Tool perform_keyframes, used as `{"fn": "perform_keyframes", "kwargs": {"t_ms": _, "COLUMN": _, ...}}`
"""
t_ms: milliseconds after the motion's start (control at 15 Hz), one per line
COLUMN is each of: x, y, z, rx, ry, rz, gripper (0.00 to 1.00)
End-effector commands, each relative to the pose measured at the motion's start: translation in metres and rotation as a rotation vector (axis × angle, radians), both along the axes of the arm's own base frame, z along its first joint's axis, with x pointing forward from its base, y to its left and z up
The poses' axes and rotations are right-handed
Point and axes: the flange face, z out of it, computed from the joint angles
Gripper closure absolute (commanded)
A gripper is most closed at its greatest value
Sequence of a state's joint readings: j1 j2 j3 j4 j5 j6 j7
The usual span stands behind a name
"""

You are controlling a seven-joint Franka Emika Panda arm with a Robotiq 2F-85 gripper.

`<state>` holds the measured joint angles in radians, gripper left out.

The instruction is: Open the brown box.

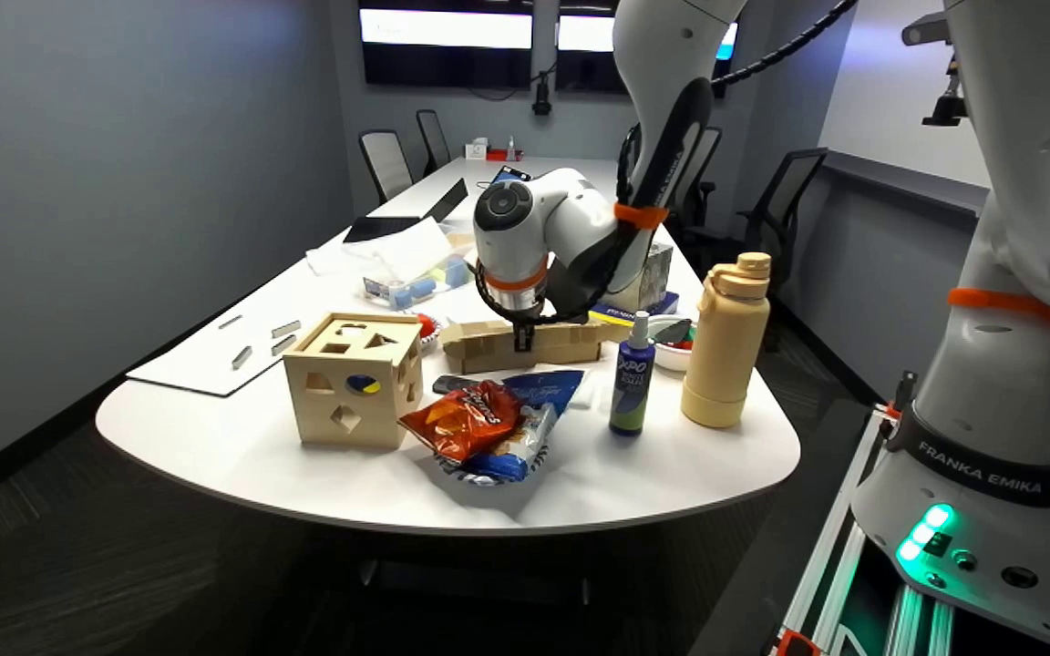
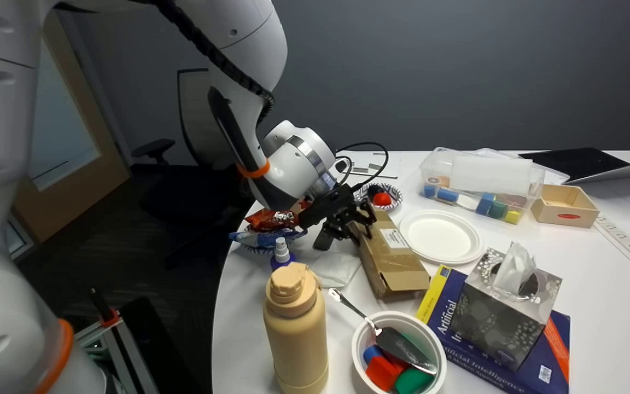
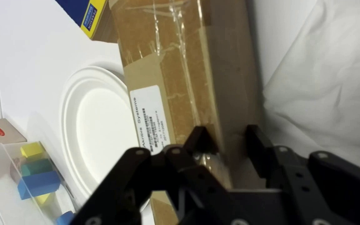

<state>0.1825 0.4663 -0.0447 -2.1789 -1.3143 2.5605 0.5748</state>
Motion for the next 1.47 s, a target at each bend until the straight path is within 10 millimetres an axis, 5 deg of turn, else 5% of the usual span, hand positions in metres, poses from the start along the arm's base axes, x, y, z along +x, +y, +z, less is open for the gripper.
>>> {"fn": "perform_keyframes", "kwargs": {"t_ms": 0, "x": -0.019, "y": -0.001, "z": 0.014, "rx": -0.005, "ry": -0.034, "rz": 0.000, "gripper": 0.60}}
{"fn": "perform_keyframes", "kwargs": {"t_ms": 1067, "x": -0.017, "y": -0.014, "z": 0.038, "rx": 0.017, "ry": -0.116, "rz": -0.043, "gripper": 0.53}}
{"fn": "perform_keyframes", "kwargs": {"t_ms": 1400, "x": -0.013, "y": -0.022, "z": 0.047, "rx": 0.019, "ry": -0.129, "rz": -0.051, "gripper": 0.41}}
